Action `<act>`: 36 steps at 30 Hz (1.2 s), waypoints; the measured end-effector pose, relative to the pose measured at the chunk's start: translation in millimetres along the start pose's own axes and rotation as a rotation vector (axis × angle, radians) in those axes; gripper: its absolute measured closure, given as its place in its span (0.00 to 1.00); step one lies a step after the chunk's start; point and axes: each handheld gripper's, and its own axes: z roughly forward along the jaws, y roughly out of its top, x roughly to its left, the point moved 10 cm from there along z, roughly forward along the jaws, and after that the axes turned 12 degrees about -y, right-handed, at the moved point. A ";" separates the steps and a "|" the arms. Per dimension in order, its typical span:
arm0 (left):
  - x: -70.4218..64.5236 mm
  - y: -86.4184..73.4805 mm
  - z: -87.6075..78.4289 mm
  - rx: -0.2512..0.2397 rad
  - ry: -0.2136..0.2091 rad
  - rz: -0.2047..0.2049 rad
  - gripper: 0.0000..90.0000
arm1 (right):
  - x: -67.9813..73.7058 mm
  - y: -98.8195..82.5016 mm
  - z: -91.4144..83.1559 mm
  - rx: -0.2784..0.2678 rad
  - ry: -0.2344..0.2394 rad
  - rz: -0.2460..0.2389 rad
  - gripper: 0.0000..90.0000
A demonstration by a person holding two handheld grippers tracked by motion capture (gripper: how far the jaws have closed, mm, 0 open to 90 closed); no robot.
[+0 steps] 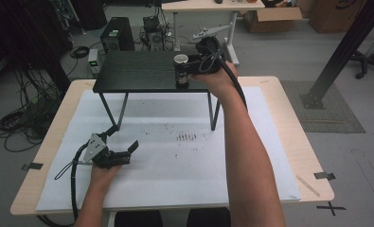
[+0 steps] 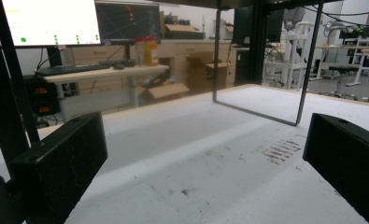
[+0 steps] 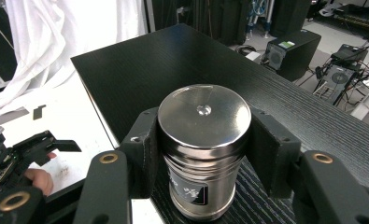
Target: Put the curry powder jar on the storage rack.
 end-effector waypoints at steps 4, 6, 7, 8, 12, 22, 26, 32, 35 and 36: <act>0.0 0.0 0.0 0.000 0.000 -0.001 0.00 | -3.9 -2.0 0.2 -0.002 -0.013 0.015 0.54; 0.0 0.0 0.0 0.000 0.000 0.000 0.00 | -5.6 -3.1 0.3 -0.001 -0.017 0.020 0.54; 0.0 0.0 0.0 0.000 0.000 -0.001 0.00 | -6.8 -3.5 0.1 -0.002 -0.020 0.023 0.54; 0.0 0.0 0.0 0.000 0.000 -0.001 0.00 | -8.7 -4.4 -0.3 -0.002 -0.023 0.031 0.54; 0.1 0.1 0.1 -0.001 0.000 -0.001 0.00 | -10.6 -6.6 0.0 0.009 -0.031 0.031 0.54; 0.1 0.0 0.0 0.000 0.000 0.000 0.00 | -10.6 -7.6 0.1 -0.001 -0.026 0.040 0.54; 0.1 0.1 0.1 -0.001 0.000 -0.001 0.00 | -10.5 -7.7 -0.1 0.002 -0.025 0.039 0.54; 0.1 0.1 0.1 -0.001 0.000 -0.001 0.00 | -10.8 -7.6 -0.8 -0.002 -0.017 0.084 0.41; 0.2 0.1 0.1 -0.002 -0.001 -0.002 0.00 | -9.8 -8.3 -3.0 0.000 -0.016 0.078 0.39; 0.2 0.1 0.1 -0.002 -0.001 -0.002 0.00 | -9.9 -8.1 -4.1 -0.003 -0.018 0.079 0.39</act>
